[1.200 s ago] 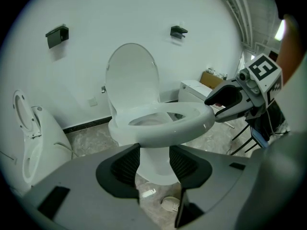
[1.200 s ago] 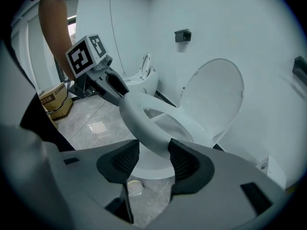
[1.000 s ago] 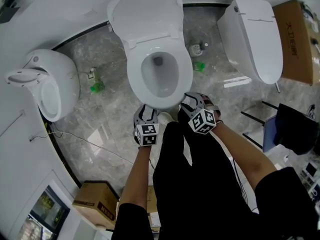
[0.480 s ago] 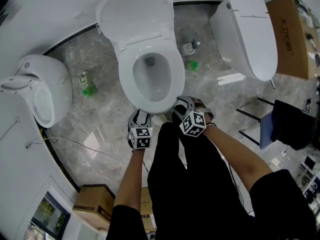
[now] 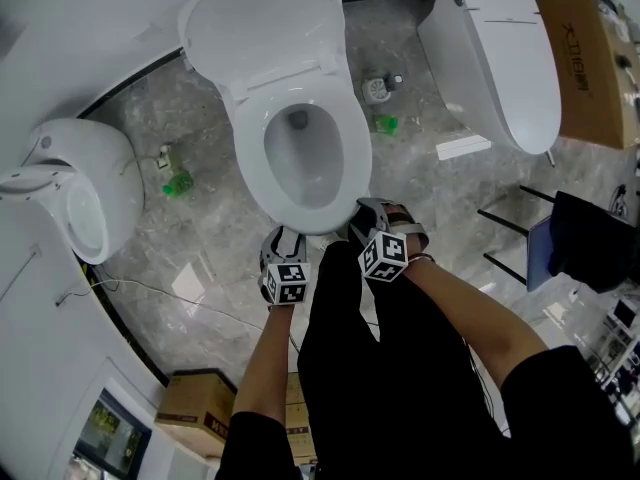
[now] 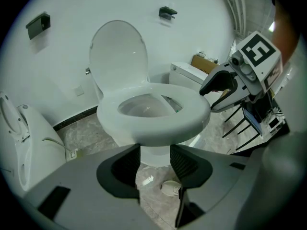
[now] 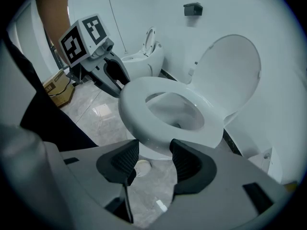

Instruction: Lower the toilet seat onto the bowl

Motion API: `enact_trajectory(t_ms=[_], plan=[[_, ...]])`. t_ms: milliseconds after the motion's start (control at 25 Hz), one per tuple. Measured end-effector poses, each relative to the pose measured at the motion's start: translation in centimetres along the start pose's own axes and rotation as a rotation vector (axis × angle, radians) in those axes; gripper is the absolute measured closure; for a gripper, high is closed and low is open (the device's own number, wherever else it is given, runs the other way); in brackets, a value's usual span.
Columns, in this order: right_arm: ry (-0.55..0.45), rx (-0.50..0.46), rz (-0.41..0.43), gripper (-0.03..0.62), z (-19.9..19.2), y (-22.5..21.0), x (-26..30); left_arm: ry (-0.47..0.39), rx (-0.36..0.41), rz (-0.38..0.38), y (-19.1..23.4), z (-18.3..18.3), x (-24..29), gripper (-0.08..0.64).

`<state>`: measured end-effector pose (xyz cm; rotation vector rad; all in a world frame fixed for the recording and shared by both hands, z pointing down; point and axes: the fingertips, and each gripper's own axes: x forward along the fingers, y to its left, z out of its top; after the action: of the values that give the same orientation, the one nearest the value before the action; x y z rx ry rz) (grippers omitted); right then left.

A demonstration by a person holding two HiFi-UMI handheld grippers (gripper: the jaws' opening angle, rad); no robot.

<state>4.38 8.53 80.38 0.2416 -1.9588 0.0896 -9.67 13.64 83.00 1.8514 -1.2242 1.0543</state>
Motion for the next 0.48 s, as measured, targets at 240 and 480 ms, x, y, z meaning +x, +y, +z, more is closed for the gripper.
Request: enact_trajectory(t_ms=[240,480], plan=[[0.024,0.004,-0.014,0.377,-0.9,0.5,1.2,0.001,0.013,0.018,-0.2,-1.1,1.3,0.360],[0.031,0.000,-0.010,0.368,-1.9,0.7,2.4,0.029,0.027,0.006,-0.6,-2.2,2.6,0.360]])
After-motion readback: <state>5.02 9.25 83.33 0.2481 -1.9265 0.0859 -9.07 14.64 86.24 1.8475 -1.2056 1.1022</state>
